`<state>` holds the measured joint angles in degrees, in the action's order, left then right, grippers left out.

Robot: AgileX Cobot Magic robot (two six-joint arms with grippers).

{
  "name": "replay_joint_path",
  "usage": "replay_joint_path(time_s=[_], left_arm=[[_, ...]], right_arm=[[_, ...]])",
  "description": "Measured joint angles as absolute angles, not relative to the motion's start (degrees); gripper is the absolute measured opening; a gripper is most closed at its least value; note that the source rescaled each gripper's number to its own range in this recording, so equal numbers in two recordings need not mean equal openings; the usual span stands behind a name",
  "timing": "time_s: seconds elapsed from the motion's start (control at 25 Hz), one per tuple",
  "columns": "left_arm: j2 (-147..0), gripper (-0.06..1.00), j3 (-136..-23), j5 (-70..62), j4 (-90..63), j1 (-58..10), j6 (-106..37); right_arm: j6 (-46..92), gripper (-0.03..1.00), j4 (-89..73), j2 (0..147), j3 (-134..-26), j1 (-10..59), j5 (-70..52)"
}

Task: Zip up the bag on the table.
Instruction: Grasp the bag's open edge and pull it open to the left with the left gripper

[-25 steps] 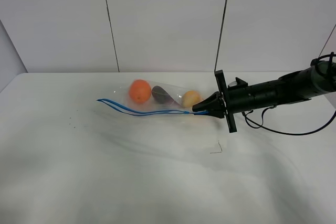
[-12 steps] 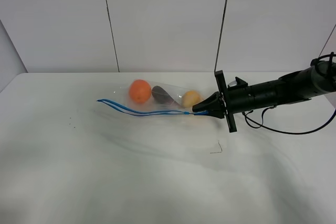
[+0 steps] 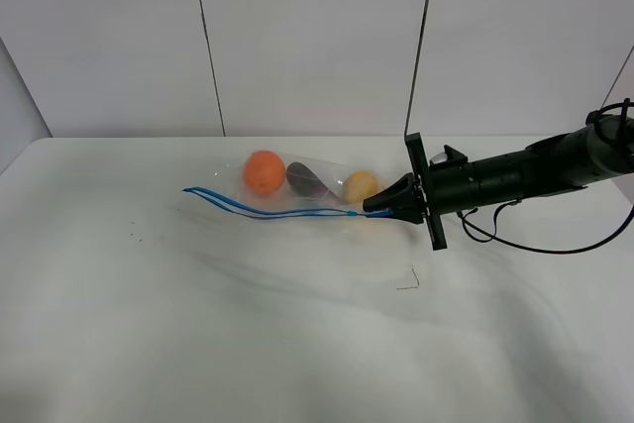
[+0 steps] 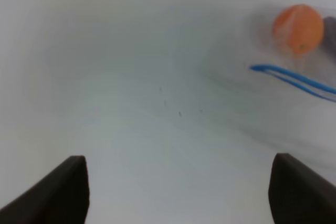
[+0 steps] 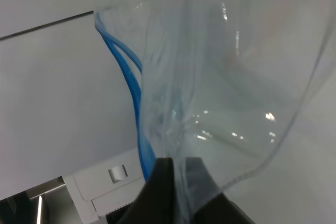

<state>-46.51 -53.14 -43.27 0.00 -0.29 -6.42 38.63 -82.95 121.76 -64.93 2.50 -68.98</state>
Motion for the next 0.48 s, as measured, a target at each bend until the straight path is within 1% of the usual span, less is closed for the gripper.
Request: replay_joint_path(time_s=[0.12, 0.24, 0.36, 0.48], left_arm=[[-54.98, 1.0, -56.16, -38.27, 0.0, -0.29, -16.94], [-60.54, 1.0, -57.07, -29.98, 0.0, -0.29, -32.1], [-64.75, 1.0, -57.07, -20.21, 0.0, -0.29, -47.0], [-68.44, 1.0, -57.07, -6.99, 0.3, -0.29, -60.05]], right_arm=[[38.69, 0.0, -82.95, 121.76, -64.93, 2.5, -68.98], [38.74, 0.0, -82.95, 121.76, -64.93, 2.5, -68.98], [38.79, 0.0, -82.95, 121.76, -64.93, 2.5, -68.98], [38.79, 0.0, -82.95, 121.76, -64.93, 2.5, -68.98]])
